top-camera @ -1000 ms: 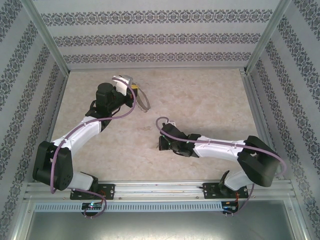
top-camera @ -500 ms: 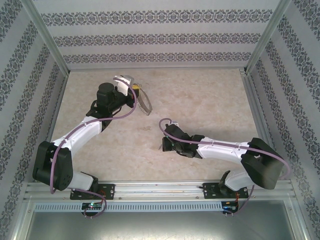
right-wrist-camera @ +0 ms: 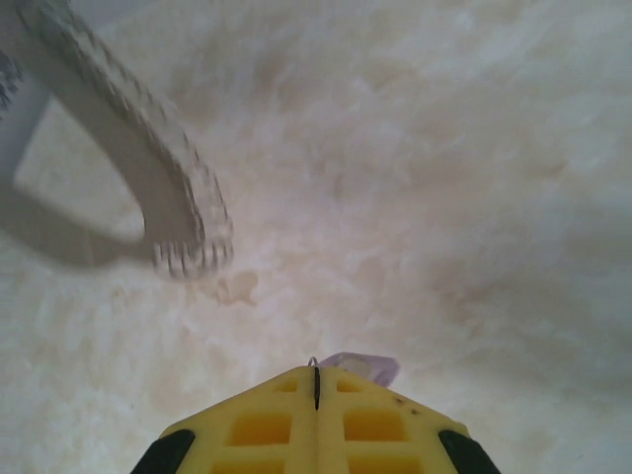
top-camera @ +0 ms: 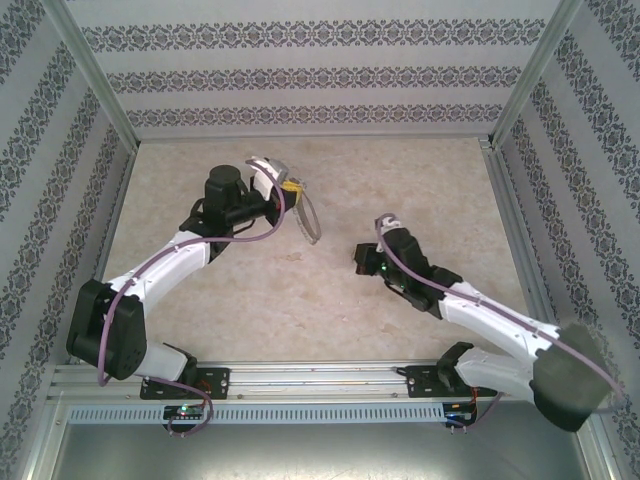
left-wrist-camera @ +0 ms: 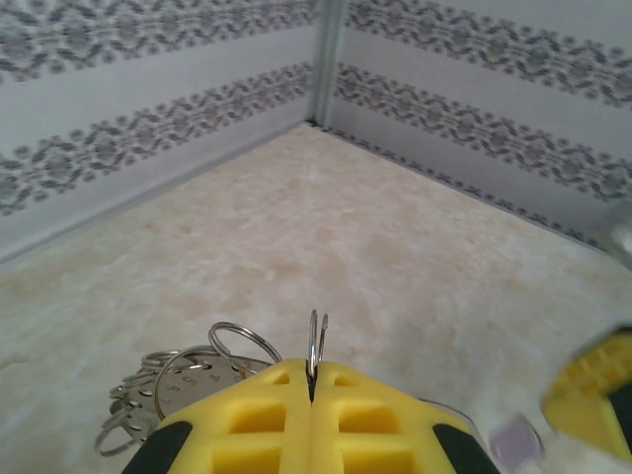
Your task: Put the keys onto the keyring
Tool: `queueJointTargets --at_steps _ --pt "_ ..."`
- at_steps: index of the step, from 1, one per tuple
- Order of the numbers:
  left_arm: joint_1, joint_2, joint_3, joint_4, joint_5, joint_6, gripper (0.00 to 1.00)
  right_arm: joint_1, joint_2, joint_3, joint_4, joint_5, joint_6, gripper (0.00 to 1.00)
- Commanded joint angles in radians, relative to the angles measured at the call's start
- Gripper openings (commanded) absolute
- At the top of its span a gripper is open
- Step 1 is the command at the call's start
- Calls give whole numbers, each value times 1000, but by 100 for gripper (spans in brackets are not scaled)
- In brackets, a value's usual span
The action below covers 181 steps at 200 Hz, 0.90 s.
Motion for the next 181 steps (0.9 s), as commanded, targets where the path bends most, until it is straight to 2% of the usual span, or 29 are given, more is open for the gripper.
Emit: queueJointTargets --at_steps 1,34,94,135,181 --pt "-34 7 17 -6 83 76 0 -77 -67 -29 67 -113 -55 0" --pt "-90 13 -5 4 159 162 0 -143 -119 -22 91 -180 -123 0" --pt "-151 35 54 -181 239 298 0 -182 -109 -43 249 -255 -236 0" --pt "-163 51 116 -263 234 275 0 -196 -69 -50 356 -349 -255 0" --pt "-187 74 151 -272 203 252 0 -193 -64 -52 396 -390 -252 0"
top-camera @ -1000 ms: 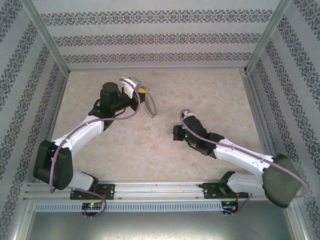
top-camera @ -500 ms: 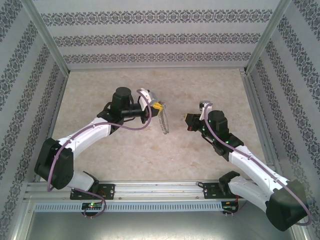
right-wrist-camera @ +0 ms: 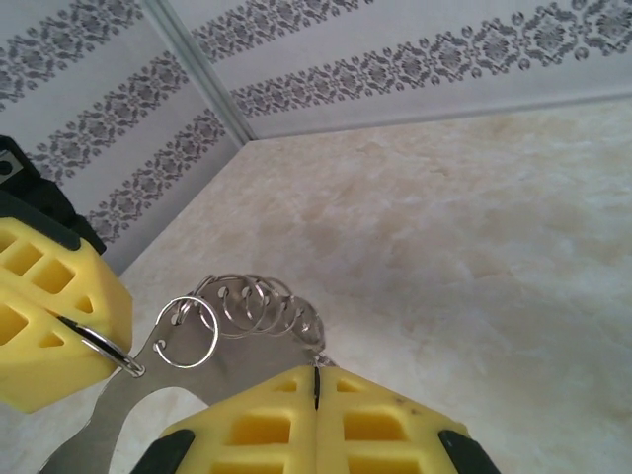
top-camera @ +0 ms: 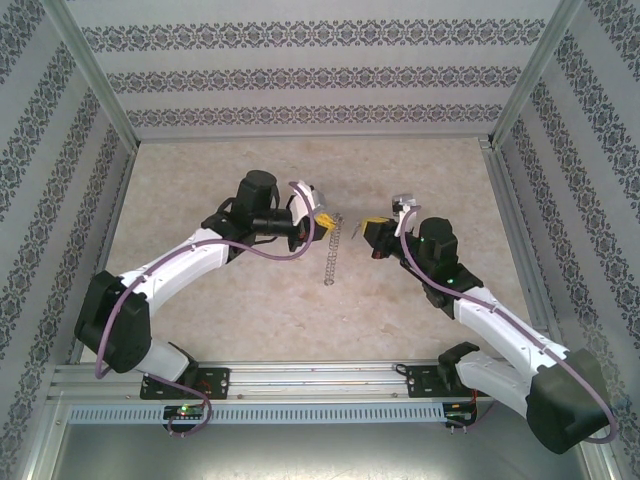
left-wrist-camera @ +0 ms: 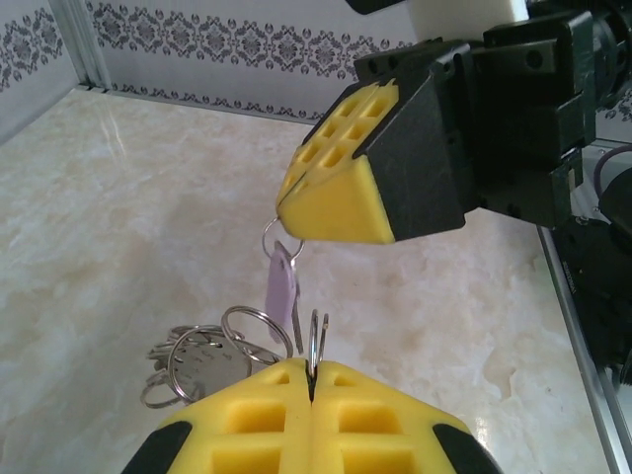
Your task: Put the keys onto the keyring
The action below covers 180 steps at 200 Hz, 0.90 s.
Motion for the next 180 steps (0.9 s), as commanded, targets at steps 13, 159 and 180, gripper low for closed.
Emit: queueJointTargets --at_steps 13,159,180 --pt "-26 23 43 -17 5 0 0 -3 -14 -18 76 -58 -18 0" --pt "-49 25 63 -43 -26 -7 0 109 -31 11 66 -27 -33 0" --pt "-52 23 65 -45 -30 -6 0 113 -36 16 59 -26 -36 0"
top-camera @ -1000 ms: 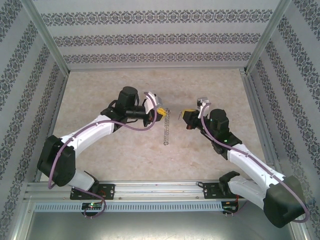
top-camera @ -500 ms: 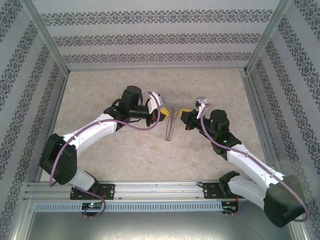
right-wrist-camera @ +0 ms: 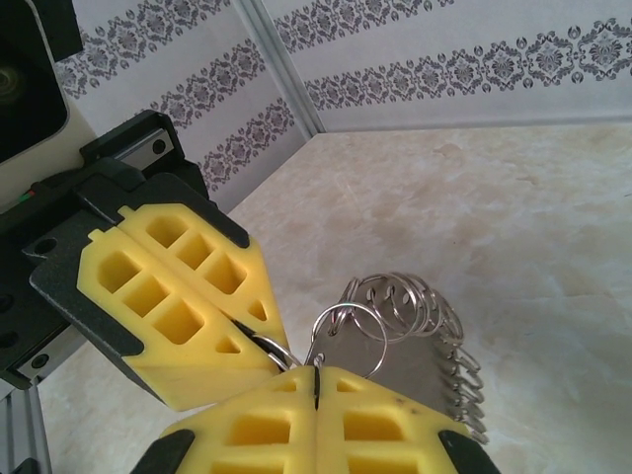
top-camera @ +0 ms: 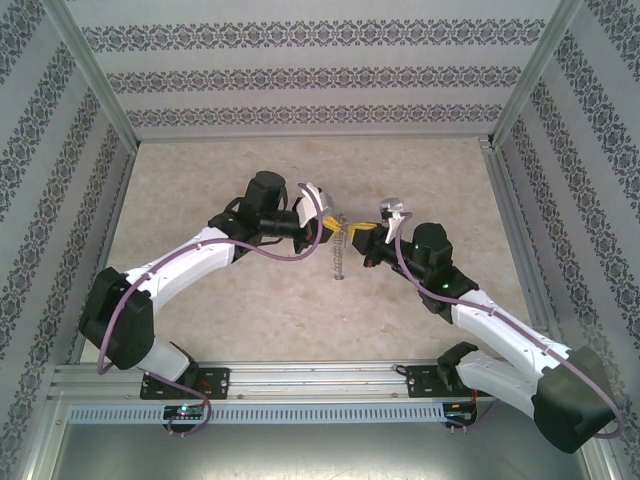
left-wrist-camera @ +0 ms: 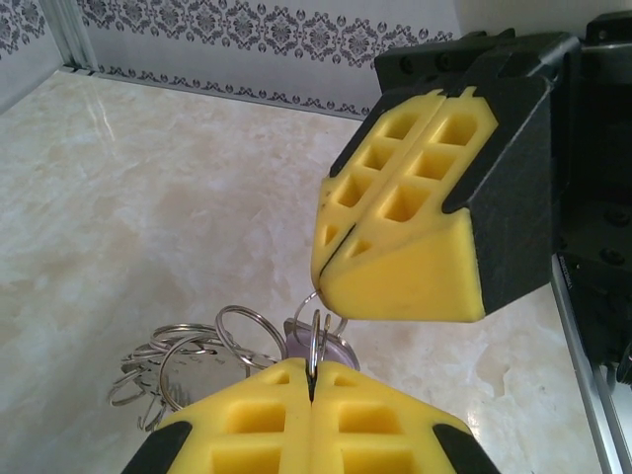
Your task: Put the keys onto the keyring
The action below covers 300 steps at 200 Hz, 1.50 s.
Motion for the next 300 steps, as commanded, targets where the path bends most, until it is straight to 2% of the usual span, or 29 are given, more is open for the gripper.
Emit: queueJointTargets --at_steps 1,104,300 --pt "-18 -3 37 -11 5 -1 0 14 -23 25 13 5 -29 0" --pt "-19 -11 44 -20 -30 -12 0 15 -109 -5 -36 28 -35 0" --pt "-26 -6 49 -17 -26 -12 0 35 -16 58 6 21 -53 0"
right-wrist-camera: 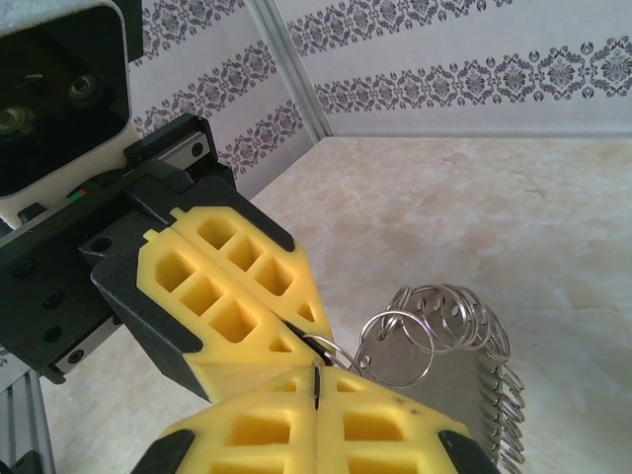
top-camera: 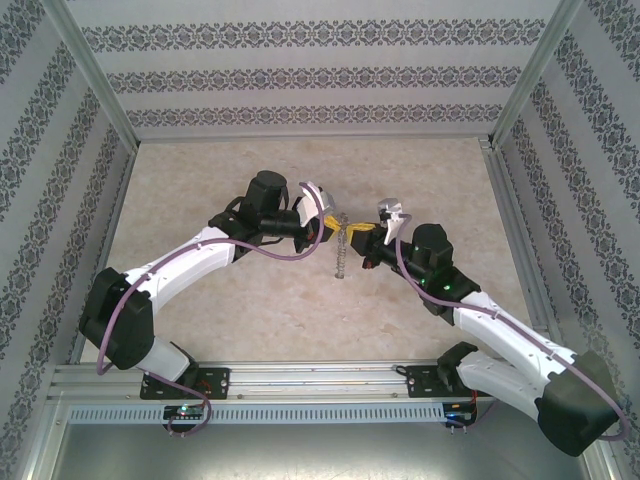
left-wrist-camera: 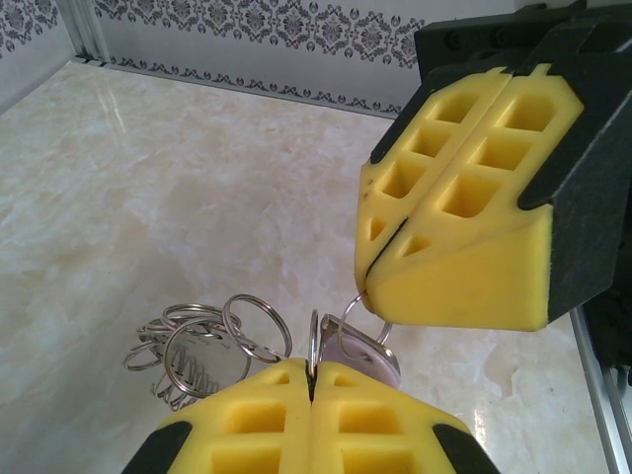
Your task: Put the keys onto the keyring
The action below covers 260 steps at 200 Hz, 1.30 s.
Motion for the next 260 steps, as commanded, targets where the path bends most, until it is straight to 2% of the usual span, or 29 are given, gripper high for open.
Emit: queueJointTargets --at_steps 1,91,138,260 --pt "-19 -5 40 0 8 -5 0 9 7 37 42 4 -27 0" --pt "-26 -9 43 -3 16 -2 0 -1 26 41 48 27 -31 0" --pt "-26 -20 34 20 20 -10 0 -39 24 15 49 31 -19 0" --pt "-26 -44 12 84 11 -38 0 -55 46 -20 50 -13 0 0"
